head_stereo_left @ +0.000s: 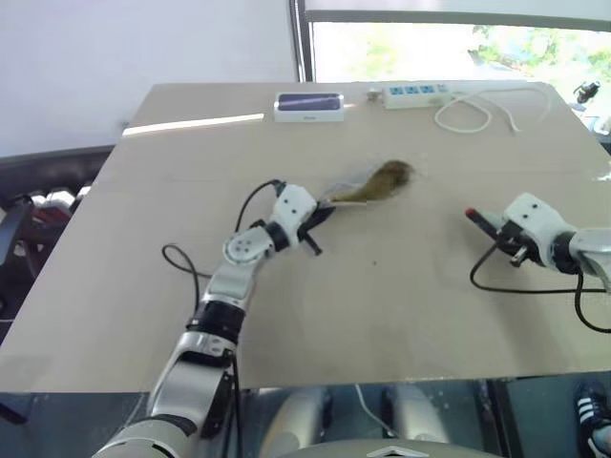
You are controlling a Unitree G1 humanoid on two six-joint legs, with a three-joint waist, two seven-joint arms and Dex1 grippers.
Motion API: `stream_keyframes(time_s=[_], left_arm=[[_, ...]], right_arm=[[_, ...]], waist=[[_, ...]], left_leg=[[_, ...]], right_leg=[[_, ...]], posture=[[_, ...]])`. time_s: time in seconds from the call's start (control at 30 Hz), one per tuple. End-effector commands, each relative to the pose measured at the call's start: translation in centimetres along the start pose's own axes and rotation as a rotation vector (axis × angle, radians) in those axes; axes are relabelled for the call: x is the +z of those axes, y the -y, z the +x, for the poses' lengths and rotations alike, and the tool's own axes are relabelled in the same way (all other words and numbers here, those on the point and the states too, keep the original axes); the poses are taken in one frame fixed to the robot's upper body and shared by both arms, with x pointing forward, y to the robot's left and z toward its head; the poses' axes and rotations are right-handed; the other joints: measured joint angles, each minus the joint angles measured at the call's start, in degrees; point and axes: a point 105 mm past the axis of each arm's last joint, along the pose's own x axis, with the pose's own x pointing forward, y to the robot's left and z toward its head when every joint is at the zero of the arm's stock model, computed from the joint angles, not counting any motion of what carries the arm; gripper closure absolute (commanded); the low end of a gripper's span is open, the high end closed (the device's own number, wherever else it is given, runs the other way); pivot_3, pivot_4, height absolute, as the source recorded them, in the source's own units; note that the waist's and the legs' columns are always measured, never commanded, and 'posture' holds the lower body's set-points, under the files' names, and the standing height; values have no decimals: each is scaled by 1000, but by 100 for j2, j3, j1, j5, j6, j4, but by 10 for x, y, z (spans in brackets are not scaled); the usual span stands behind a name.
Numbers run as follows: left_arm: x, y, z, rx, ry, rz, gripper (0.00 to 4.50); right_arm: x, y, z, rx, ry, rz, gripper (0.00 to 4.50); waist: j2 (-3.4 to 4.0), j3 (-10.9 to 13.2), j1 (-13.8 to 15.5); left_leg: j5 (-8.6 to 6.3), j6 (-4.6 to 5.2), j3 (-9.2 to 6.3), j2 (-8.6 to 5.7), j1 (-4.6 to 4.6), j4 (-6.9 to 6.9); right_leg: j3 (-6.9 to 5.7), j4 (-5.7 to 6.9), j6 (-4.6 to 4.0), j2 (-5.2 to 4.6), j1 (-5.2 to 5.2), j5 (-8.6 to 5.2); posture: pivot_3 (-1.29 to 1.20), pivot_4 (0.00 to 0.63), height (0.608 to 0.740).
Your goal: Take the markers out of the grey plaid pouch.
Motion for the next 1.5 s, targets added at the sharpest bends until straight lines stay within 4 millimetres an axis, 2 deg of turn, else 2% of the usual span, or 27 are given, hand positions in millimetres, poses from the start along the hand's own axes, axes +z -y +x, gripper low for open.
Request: stream_keyframes(time_s=[0.03, 0.13, 0.23, 0.37, 0.4, 0.5, 0.6, 0.73, 0.8, 0.83, 0.97, 1.17, 1.33, 1.5], left_arm=[[1, -3, -9, 9, -5, 14, 4500], [-2, -5, -16, 14, -21, 25, 4500], [-4, -6, -20, 16, -31, 30, 4500], [-6, -5, -25, 18, -42, 48, 4500], [-7, -5, -26, 20, -47, 49, 4500], [-10, -6, -33, 35, -60, 41, 4500], [-14, -6, -43, 41, -79, 35, 4500], [-20, -5, -55, 32, -110, 29, 3377], [-20, -4, -59, 23, -114, 34, 2476], [-21, -3, -61, 22, -123, 40, 1864], [-23, -6, -71, 20, -152, 50, 302], [-28, -7, -105, 18, -216, -13, 302], [-16, 7, -124, 18, -207, -134, 302], [-24, 32, -140, 5, -251, -224, 302]], right_arm=[[9, 7, 2, -21, 39, -56, 3165], [13, 10, 6, -33, 68, -56, 1853], [18, 17, 6, -63, 97, -55, 262], [38, 29, -5, -107, 250, 15, 262], [44, 27, -9, -86, 300, 57, 262], [54, 8, -22, 22, 425, 115, 262], [47, -11, -31, 71, 476, 74, 262], [31, -23, -41, 83, 512, 57, 216], [19, -21, -44, 59, 525, 80, 216], [12, -18, -46, 51, 536, 108, 216], [-2, -15, -52, 41, 567, 169, 216], [-12, -21, -60, 82, 592, 182, 216], [-19, -39, -67, 258, 603, 236, 216], [-39, -33, -60, 241, 555, 258, 216]], waist=[[-1, 0, -16], [-2, 0, -30], [-1, -1, -73], [1, 1, -135], [1, 1, -134], [1, 1, -114], [0, 0, -81], [2, 1, -59], [3, 0, -60], [3, 0, -61], [3, 0, -61], [6, -1, -126], [9, -1, -107], [9, -1, -69]], left_leg=[[0, 0, 2, 0, 3, 1], [0, 0, 2, 1, 4, 2], [0, 0, 2, 6, 7, 1], [0, 0, 4, 7, 7, 1], [0, 0, 8, 6, 7, -2], [0, 0, 4, 7, 5, -4], [0, 0, -9, 6, -1, -7], [0, 0, -4, 5, 3, -5], [0, 0, 0, 5, 5, -3], [0, 0, 5, 5, 11, -2], [0, 0, 2, 7, 16, -3], [-1, 1, 7, 10, 17, -10], [-2, 2, 6, 12, 19, -12], [-4, 4, 7, 12, 27, -12]], right_leg=[[2, 0, 0, 1, 1, 0], [3, 2, 0, 2, 2, 0], [3, 5, 0, 5, 2, 0], [7, 5, 0, 5, 1, 0], [12, 5, 0, 4, 0, 0], [11, 3, 0, 4, -1, 0], [12, -4, 0, 2, 2, 0], [14, -2, 0, 2, 2, 0], [13, 3, -1, 3, 2, 0], [13, 7, -1, 4, 3, 0], [13, 10, -1, 5, 7, 1], [27, 6, -1, 5, 4, 0], [36, 5, -1, 5, 6, 0], [36, 3, -2, 4, 17, 0]], posture=[[0, 150, 740], [0, 150, 740], [0, 150, 740], [0, 150, 740], [0, 150, 740], [0, 150, 740], [0, 150, 740], [0, 150, 740], [0, 150, 740], [0, 150, 740], [0, 150, 740], [0, 150, 740], [0, 150, 740], [0, 150, 740]])
